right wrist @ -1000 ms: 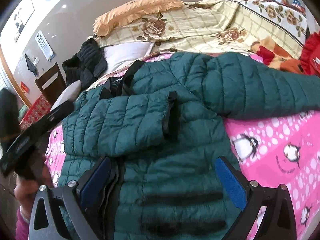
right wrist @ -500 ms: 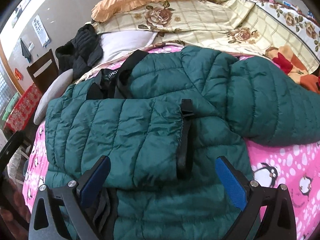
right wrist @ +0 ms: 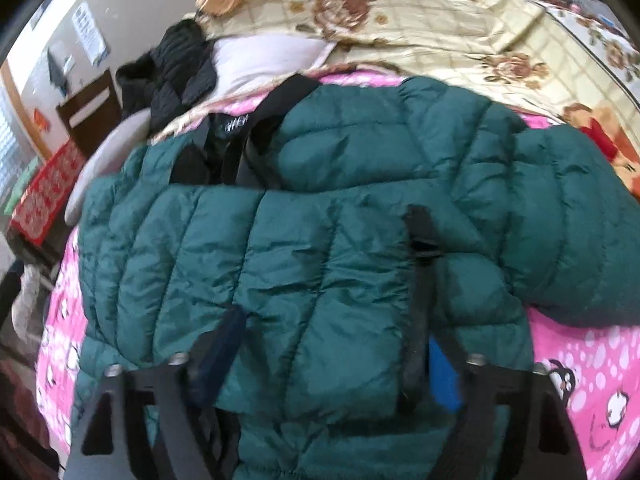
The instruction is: Fold large clothes
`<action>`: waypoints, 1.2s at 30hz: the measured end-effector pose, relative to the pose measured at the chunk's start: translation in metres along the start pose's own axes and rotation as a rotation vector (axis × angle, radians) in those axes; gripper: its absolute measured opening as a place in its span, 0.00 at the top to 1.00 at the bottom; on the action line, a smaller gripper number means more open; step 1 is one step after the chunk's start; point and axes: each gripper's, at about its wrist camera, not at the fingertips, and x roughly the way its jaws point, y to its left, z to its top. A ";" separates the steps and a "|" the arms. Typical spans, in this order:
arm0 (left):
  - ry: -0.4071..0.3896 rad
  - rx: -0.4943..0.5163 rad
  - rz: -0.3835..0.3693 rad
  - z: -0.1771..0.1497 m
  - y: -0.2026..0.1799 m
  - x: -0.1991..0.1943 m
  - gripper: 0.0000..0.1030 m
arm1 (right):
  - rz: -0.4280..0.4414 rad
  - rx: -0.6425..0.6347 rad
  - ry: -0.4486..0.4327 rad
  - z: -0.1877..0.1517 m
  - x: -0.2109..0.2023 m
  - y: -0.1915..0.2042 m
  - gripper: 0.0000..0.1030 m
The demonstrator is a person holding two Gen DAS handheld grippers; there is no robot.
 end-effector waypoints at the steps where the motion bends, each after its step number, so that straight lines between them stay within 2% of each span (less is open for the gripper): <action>1: 0.010 -0.004 0.002 -0.001 0.001 0.003 0.14 | -0.012 -0.025 0.008 0.000 0.004 0.004 0.44; 2: 0.016 -0.006 0.002 -0.001 0.001 0.004 0.14 | -0.023 -0.046 0.004 0.001 0.005 0.006 0.57; 3: 0.024 -0.013 -0.001 -0.002 0.002 0.007 0.14 | -0.054 -0.090 -0.019 0.002 0.004 0.012 0.62; 4: 0.031 -0.016 -0.002 -0.003 0.003 0.009 0.14 | -0.102 -0.141 -0.057 0.003 -0.001 0.020 0.74; 5: 0.041 -0.023 0.003 -0.004 0.004 0.014 0.14 | -0.136 -0.184 -0.097 0.005 -0.007 0.026 0.79; 10: 0.077 -0.052 0.019 -0.008 0.008 0.031 0.14 | -0.270 -0.371 -0.284 0.014 -0.042 0.057 0.84; 13: 0.093 -0.067 0.030 -0.009 0.009 0.039 0.14 | -0.352 -0.389 -0.375 0.025 -0.056 0.057 0.84; 16: 0.113 -0.091 0.042 -0.009 0.012 0.051 0.14 | -0.369 -0.317 -0.341 0.040 -0.049 0.034 0.84; 18: 0.123 -0.112 0.053 -0.010 0.016 0.058 0.14 | -0.409 -0.282 -0.310 0.044 -0.036 0.018 0.84; 22: 0.151 -0.131 0.075 -0.013 0.020 0.072 0.14 | -0.456 -0.194 -0.206 0.043 0.003 -0.022 0.84; 24: 0.159 -0.121 0.081 -0.014 0.019 0.075 0.14 | -0.391 -0.157 -0.149 0.039 0.013 -0.035 0.84; 27: 0.151 -0.114 0.080 -0.014 0.018 0.074 0.14 | -0.314 -0.121 -0.185 0.031 -0.011 -0.040 0.83; 28: 0.149 -0.118 0.076 -0.014 0.018 0.073 0.14 | -0.279 -0.116 -0.196 0.030 -0.024 -0.038 0.75; 29: 0.145 -0.124 0.070 -0.013 0.018 0.072 0.14 | -0.248 -0.112 -0.203 0.029 -0.033 -0.035 0.47; 30: 0.142 -0.129 0.065 -0.012 0.019 0.070 0.14 | -0.201 -0.101 -0.210 0.029 -0.043 -0.035 0.29; 31: 0.139 -0.133 0.059 -0.011 0.019 0.068 0.14 | -0.158 -0.086 -0.216 0.029 -0.049 -0.035 0.01; 33: 0.130 -0.137 0.050 -0.008 0.019 0.063 0.14 | -0.086 -0.052 -0.233 0.027 -0.061 -0.032 0.00; 36: 0.118 -0.143 0.053 -0.004 0.024 0.056 0.14 | -0.073 -0.052 -0.165 0.030 -0.044 -0.020 0.00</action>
